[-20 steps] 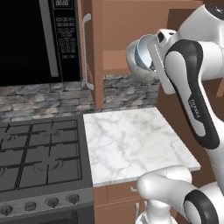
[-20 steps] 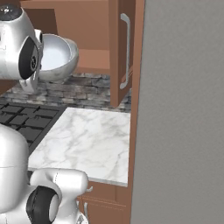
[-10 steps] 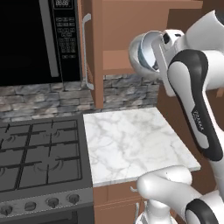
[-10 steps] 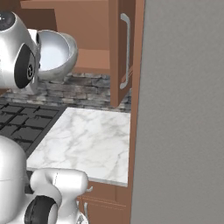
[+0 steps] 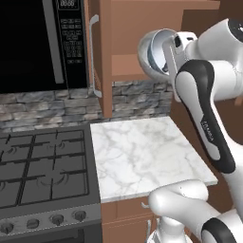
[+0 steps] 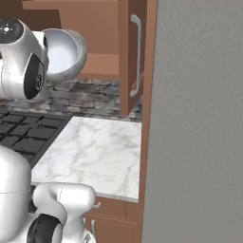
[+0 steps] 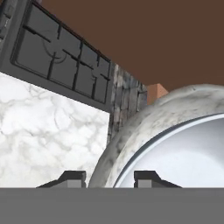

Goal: Pick up the bowls on the counter and stack them on top of one another in the open cabinet. Place the smaller bowl on top of the larger bowl.

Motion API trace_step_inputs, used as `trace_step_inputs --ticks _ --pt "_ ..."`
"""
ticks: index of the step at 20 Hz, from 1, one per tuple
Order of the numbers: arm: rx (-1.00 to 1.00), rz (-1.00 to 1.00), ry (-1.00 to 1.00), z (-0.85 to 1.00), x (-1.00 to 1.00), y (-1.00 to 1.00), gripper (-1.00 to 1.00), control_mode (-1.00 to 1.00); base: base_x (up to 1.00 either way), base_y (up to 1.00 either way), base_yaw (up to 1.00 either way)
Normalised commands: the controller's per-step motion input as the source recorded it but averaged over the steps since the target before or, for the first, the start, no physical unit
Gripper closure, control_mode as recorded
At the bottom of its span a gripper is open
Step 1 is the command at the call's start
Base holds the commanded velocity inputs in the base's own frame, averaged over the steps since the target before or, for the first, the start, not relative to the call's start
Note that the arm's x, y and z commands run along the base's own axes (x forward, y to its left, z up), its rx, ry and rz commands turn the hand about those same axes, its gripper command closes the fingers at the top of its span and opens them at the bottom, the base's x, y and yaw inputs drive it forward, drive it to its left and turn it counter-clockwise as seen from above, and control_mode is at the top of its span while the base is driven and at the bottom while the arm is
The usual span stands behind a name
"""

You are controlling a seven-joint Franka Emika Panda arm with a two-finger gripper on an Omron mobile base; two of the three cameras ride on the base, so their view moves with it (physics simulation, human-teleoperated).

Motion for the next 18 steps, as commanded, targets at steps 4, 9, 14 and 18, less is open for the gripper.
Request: trace_step_inputs --ticks 4,9,14,18 --pt "0.0 0.0 0.0 0.0 0.56 0.0 1.0 -1.0 0.0 0.0 0.0" --pt "0.01 -0.01 0.0 0.08 0.63 0.0 1.0 -1.0 0.0 0.0 0.0" --pt "0.0 0.0 0.0 0.01 0.54 0.0 1.0 -1.0 0.0 0.0 0.0" --pt "0.0 -0.01 0.0 0.0 0.51 0.0 1.0 -1.0 0.0 0.0 0.0"
